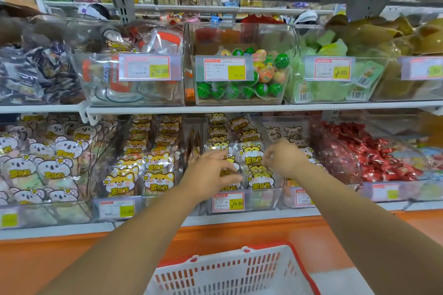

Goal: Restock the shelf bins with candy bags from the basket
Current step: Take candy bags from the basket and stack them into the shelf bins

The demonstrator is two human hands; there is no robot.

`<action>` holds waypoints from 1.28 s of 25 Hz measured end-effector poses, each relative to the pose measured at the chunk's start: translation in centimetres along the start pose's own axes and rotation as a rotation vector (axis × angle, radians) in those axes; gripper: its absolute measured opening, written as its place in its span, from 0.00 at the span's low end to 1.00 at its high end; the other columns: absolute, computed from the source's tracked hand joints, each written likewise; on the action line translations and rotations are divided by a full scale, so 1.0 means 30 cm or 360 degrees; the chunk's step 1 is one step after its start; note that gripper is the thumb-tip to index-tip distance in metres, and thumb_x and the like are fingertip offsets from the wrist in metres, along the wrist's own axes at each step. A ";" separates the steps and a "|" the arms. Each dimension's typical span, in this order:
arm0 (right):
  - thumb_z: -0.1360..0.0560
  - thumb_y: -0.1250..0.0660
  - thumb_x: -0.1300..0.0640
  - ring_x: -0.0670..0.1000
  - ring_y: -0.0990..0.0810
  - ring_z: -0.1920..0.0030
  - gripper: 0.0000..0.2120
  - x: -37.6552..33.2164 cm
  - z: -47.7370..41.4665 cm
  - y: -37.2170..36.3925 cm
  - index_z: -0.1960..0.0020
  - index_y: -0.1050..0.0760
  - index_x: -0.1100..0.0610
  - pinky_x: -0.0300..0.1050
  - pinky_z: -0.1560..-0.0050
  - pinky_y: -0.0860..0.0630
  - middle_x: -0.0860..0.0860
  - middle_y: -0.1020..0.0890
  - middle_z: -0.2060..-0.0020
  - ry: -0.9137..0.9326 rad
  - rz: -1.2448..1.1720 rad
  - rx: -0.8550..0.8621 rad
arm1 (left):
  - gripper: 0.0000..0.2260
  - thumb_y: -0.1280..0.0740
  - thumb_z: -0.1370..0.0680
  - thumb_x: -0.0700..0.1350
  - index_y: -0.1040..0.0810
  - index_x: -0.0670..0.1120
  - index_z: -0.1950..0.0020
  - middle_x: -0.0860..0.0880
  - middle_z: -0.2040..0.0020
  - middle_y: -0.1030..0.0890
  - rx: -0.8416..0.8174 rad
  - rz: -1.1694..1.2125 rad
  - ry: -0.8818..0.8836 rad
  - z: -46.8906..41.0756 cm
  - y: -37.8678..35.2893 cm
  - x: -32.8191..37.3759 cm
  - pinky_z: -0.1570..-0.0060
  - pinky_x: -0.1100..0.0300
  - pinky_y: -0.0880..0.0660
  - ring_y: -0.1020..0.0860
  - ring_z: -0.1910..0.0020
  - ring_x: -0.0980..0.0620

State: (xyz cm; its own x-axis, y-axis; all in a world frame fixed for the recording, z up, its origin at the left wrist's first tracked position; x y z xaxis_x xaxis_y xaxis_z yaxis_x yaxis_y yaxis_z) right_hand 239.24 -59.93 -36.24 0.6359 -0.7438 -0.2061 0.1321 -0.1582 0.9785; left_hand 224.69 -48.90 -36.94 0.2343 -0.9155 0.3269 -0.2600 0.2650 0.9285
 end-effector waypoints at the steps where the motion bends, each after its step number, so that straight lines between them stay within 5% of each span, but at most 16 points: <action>1: 0.22 0.38 0.52 0.59 0.25 0.44 0.10 0.005 -0.008 0.002 0.48 0.20 0.54 0.53 0.43 0.24 0.56 0.29 0.40 0.0010 -0.0060 0.0072 | 0.14 0.35 0.24 0.63 0.17 0.59 0.46 0.56 0.24 0.36 -0.0011 -0.0025 -0.0001 0.001 -0.011 -0.006 0.27 0.42 0.47 0.42 0.24 0.53; 6: 0.22 0.35 0.51 0.55 0.22 0.48 0.05 0.025 -0.010 0.000 0.55 0.23 0.49 0.46 0.51 0.26 0.53 0.26 0.41 0.0076 -0.0370 0.0202 | 0.12 0.36 0.22 0.59 0.17 0.54 0.51 0.59 0.40 0.21 0.0224 -0.0101 0.0050 -0.016 -0.001 -0.031 0.32 0.51 0.39 0.33 0.33 0.56; 9: 0.23 0.33 0.50 0.54 0.26 0.38 0.02 0.023 0.029 0.030 0.54 0.23 0.45 0.48 0.42 0.29 0.53 0.26 0.36 0.0159 -0.0595 0.0271 | 0.13 0.35 0.22 0.59 0.18 0.55 0.46 0.60 0.35 0.25 0.0272 -0.0103 0.0110 -0.007 0.013 -0.026 0.33 0.54 0.42 0.35 0.31 0.56; 12: 0.23 0.33 0.47 0.56 0.41 0.25 0.04 0.035 0.082 0.005 0.57 0.23 0.43 0.54 0.28 0.40 0.54 0.38 0.26 0.0158 -0.0612 0.0119 | 0.14 0.35 0.22 0.59 0.22 0.58 0.38 0.58 0.26 0.34 0.0337 -0.0076 0.0070 0.026 0.023 -0.002 0.27 0.49 0.47 0.41 0.26 0.55; 15: 0.24 0.32 0.46 0.58 0.46 0.23 0.06 0.039 0.112 -0.075 0.50 0.21 0.45 0.57 0.28 0.39 0.56 0.47 0.23 0.0099 -0.0491 -0.0102 | 0.15 0.42 0.19 0.58 0.26 0.59 0.33 0.58 0.23 0.40 0.0279 -0.0192 0.0003 0.039 -0.011 0.020 0.24 0.47 0.55 0.45 0.23 0.56; 19: 0.24 0.32 0.52 0.57 0.42 0.24 0.06 0.037 0.116 -0.076 0.59 0.24 0.45 0.51 0.33 0.34 0.57 0.43 0.24 0.0072 -0.0575 0.0040 | 0.14 0.45 0.17 0.54 0.23 0.58 0.36 0.58 0.23 0.39 0.0244 -0.0147 0.0021 0.033 -0.040 0.011 0.25 0.48 0.61 0.46 0.23 0.57; 21: 0.24 0.33 0.52 0.57 0.31 0.32 0.07 0.036 0.110 -0.053 0.61 0.24 0.46 0.50 0.39 0.29 0.57 0.35 0.28 0.0090 -0.0666 0.0094 | 0.14 0.42 0.17 0.53 0.23 0.57 0.35 0.56 0.23 0.38 0.0306 0.0016 -0.0020 0.045 -0.040 0.007 0.25 0.50 0.63 0.46 0.22 0.56; 23: 0.23 0.34 0.51 0.54 0.25 0.45 0.05 0.048 0.098 0.001 0.58 0.24 0.48 0.47 0.47 0.28 0.55 0.26 0.36 0.0101 -0.0778 0.0276 | 0.13 0.40 0.18 0.51 0.23 0.55 0.34 0.54 0.23 0.37 0.0358 0.0186 -0.0085 0.056 -0.027 -0.006 0.24 0.51 0.60 0.46 0.22 0.55; 26: 0.22 0.36 0.48 0.54 0.23 0.45 0.10 0.052 0.063 -0.021 0.46 0.21 0.51 0.49 0.44 0.26 0.56 0.25 0.36 0.0057 -0.0706 0.0245 | 0.12 0.38 0.19 0.50 0.21 0.53 0.37 0.54 0.24 0.36 0.0435 0.0349 -0.0030 0.076 0.024 -0.064 0.25 0.55 0.49 0.45 0.23 0.55; 30: 0.22 0.36 0.56 0.63 0.20 0.54 0.11 0.052 0.054 -0.062 0.54 0.21 0.64 0.45 0.60 0.28 0.63 0.19 0.47 -0.0084 -0.0899 0.0212 | 0.11 0.37 0.19 0.51 0.19 0.52 0.40 0.55 0.24 0.36 0.0358 0.0275 0.0010 0.079 0.009 -0.066 0.26 0.57 0.48 0.45 0.23 0.55; 32: 0.22 0.34 0.57 0.61 0.20 0.51 0.07 0.043 0.065 -0.026 0.57 0.22 0.59 0.46 0.59 0.28 0.59 0.17 0.51 -0.0048 -0.1006 0.0358 | 0.10 0.37 0.19 0.50 0.17 0.51 0.43 0.55 0.25 0.34 0.0407 0.0237 0.0056 0.070 0.003 -0.069 0.28 0.58 0.47 0.43 0.24 0.55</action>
State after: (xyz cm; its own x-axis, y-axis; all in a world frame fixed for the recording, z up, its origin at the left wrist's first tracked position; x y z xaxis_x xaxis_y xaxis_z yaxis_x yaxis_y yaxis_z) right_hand 238.47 -62.02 -37.29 0.4660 -0.4808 -0.7427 0.3083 -0.6986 0.6457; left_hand 222.22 -47.62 -37.90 0.2070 -0.8601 0.4662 -0.5206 0.3066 0.7969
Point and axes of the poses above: each hand's wrist, its own z-axis away from the middle knuckle, its own y-axis out of the back of the hand, x = y × z, the point moved 10 cm from there along -z, towards the middle knuckle
